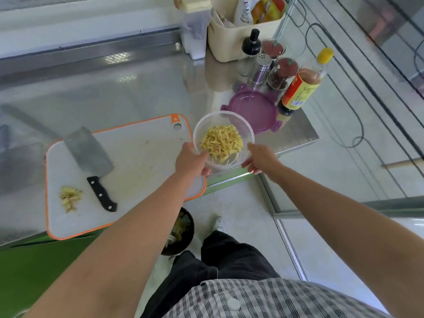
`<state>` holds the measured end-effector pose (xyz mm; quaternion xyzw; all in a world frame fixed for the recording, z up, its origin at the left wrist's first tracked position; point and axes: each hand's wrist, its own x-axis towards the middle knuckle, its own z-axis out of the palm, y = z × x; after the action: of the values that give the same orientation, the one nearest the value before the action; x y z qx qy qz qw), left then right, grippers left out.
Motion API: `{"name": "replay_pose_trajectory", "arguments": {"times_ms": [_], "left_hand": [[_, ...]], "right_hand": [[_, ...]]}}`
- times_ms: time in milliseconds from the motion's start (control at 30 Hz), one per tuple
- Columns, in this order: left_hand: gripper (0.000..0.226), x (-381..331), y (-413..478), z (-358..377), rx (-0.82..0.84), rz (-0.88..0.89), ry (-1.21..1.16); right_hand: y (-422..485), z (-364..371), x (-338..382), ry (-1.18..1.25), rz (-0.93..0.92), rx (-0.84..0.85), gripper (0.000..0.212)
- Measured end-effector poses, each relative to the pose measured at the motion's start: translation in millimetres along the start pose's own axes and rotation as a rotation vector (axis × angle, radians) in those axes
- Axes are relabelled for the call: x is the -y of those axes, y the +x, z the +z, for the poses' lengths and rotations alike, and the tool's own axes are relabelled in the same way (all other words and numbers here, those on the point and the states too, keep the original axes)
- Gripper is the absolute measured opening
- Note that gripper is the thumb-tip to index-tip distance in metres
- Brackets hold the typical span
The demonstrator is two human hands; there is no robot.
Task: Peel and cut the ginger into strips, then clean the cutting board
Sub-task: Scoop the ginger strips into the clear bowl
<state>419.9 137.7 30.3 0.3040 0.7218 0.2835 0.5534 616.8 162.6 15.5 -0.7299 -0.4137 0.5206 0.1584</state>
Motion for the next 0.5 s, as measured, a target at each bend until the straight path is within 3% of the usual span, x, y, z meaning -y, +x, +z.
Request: {"name": "replay_pose_trajectory", "arguments": {"times_ms": [67, 200, 333, 400, 500], "left_hand": [[0.027, -1, 8, 3, -0.103, -0.003, 0.046], [0.024, -8, 15, 3, -0.211, 0.009, 0.136], [0.024, -14, 20, 1, -0.246, 0.001, 0.162], [0.024, -17, 24, 1, -0.246, -0.007, 0.168], [0.021, -18, 28, 3, -0.259, -0.013, 0.149]], "right_hand": [[11, -6, 5, -0.114, -0.063, -0.04, 0.034], [37, -14, 13, -0.356, -0.269, -0.197, 0.027], [59, -13, 6, -0.81, -0.353, -0.014, 0.042], [56, -12, 4, -0.829, -0.38, -0.035, 0.046], [54, -13, 5, -0.88, -0.475, -0.147, 0.03]]}}
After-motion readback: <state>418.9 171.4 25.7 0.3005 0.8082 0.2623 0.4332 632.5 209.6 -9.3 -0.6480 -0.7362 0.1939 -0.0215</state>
